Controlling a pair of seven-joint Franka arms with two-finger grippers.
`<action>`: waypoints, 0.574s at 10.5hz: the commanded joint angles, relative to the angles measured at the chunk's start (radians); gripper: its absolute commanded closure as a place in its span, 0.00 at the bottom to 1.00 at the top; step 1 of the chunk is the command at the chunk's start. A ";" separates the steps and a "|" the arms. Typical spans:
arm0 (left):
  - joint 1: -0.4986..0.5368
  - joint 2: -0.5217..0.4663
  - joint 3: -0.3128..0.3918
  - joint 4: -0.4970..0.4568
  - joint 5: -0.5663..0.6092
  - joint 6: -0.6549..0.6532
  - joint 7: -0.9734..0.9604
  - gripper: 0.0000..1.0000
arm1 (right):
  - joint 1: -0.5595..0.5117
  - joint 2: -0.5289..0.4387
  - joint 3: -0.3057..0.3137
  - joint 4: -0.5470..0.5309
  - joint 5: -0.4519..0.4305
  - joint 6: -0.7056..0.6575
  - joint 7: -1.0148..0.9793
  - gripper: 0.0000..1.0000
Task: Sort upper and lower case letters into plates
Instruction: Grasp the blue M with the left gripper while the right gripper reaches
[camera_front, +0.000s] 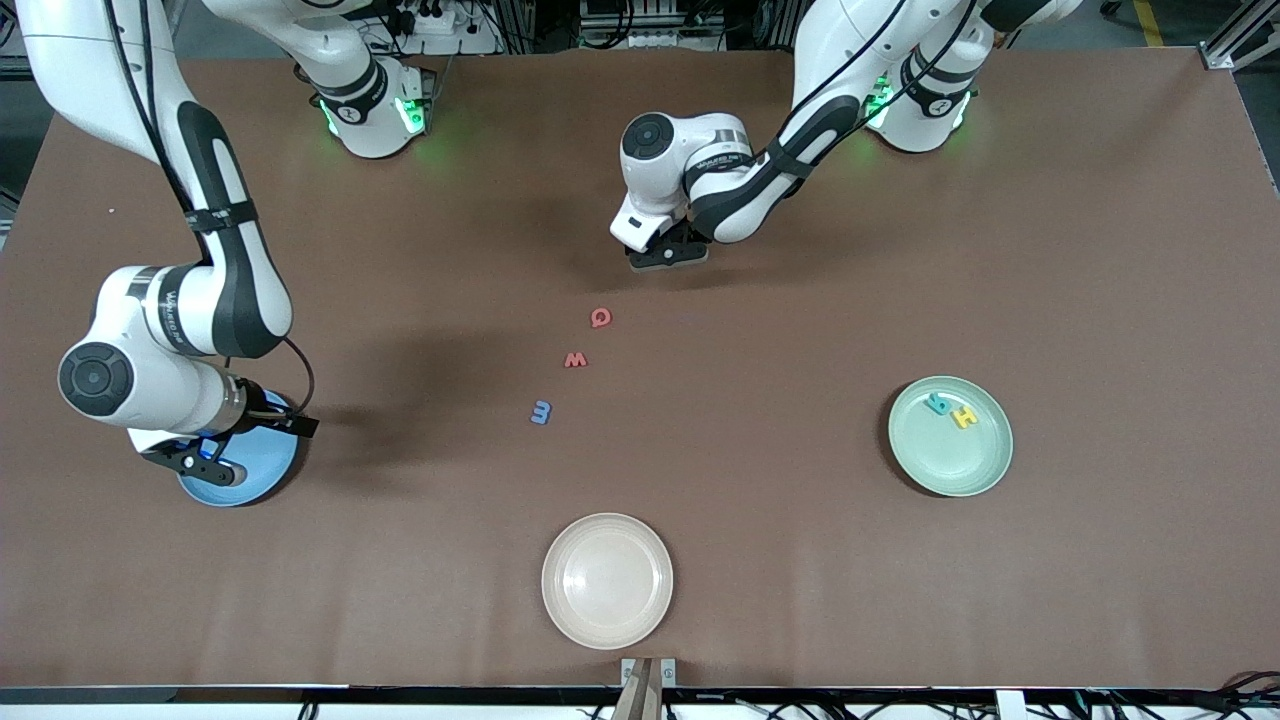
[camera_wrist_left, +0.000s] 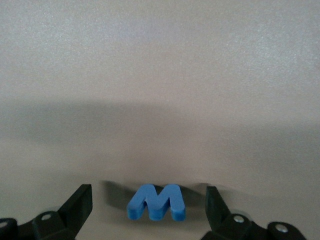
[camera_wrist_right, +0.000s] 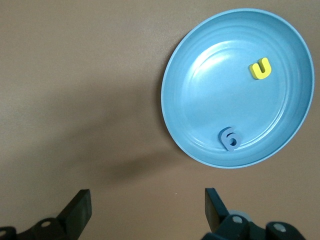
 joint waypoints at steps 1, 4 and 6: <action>0.014 -0.002 -0.013 -0.010 0.038 0.014 -0.039 0.08 | 0.012 0.005 -0.003 0.014 0.002 -0.014 0.025 0.00; 0.014 0.001 -0.013 -0.006 0.038 0.040 -0.039 0.17 | 0.027 0.005 -0.003 0.013 0.002 -0.014 0.052 0.00; 0.012 0.003 -0.013 -0.008 0.038 0.046 -0.041 0.20 | 0.030 0.003 -0.003 0.014 0.002 -0.014 0.066 0.00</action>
